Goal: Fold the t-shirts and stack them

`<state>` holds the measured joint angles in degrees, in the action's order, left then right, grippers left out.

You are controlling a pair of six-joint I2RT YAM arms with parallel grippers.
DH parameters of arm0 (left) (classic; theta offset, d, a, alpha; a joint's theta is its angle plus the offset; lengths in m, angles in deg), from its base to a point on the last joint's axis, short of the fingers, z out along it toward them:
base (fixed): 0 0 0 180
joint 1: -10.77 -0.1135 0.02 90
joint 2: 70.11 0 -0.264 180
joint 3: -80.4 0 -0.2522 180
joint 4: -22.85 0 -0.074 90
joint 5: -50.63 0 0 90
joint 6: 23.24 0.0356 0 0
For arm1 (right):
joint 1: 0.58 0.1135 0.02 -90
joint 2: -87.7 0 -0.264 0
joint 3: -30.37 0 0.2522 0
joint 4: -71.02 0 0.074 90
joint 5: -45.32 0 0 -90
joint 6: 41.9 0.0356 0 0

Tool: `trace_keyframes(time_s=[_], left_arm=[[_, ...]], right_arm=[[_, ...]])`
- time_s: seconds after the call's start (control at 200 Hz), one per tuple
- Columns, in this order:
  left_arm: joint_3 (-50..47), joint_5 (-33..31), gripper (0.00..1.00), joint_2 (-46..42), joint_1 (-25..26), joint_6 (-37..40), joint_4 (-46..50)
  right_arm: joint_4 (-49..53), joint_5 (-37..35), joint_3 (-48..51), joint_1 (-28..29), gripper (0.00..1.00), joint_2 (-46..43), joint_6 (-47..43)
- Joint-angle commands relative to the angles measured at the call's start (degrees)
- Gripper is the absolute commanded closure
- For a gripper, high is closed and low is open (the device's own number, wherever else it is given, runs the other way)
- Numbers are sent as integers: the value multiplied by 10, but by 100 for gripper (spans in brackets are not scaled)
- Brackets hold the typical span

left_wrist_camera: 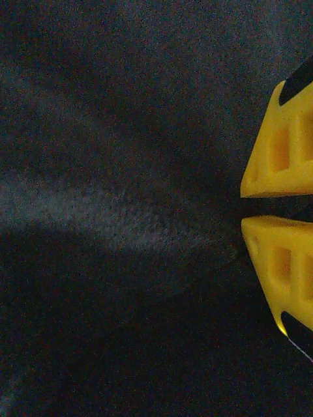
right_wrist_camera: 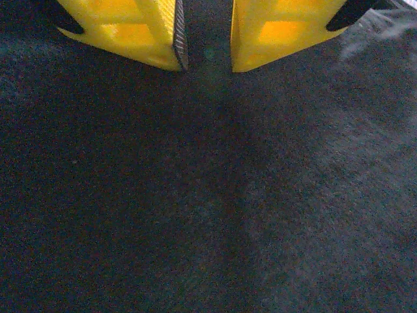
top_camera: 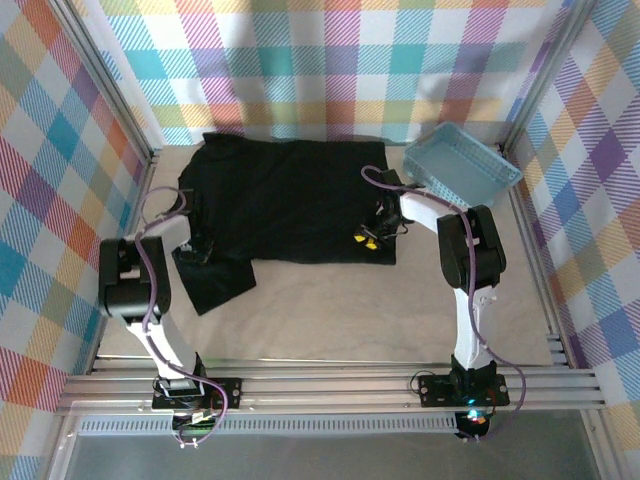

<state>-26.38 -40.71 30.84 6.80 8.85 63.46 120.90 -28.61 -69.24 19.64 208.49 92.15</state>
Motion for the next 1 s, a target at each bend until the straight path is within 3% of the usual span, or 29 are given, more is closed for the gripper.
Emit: trace_keyframes(time_s=[0.0, 0.155, 0.405, 0.58, 0.685, 0.865, 1.0], left_arm=[[-105, 4, 82, -49, 11, -48, 65], [-182, 38, 81, -112, 45, -93, 17], [-101, 59, 80, -44, 150, -124, 4], [-83, 42, 80, -33, 208, -176, 43], [-106, 15, 77, -63, 200, -172, 48], [-83, -59, 69, -112, 133, -56, 117], [-73, -66, 52, -156, 98, 2, 141]], right_arm=[[63, -22, 18, -1, 70, -6, -15], [102, -62, 26, -8, 69, -16, -41], [126, -115, 59, -97, 70, -39, -46], [112, -89, 57, -133, 69, -51, -88], [121, -26, 20, -118, 67, -25, -122], [137, -6, 3, -71, 67, -35, -132], [129, -18, 33, -70, 63, -85, -124]])
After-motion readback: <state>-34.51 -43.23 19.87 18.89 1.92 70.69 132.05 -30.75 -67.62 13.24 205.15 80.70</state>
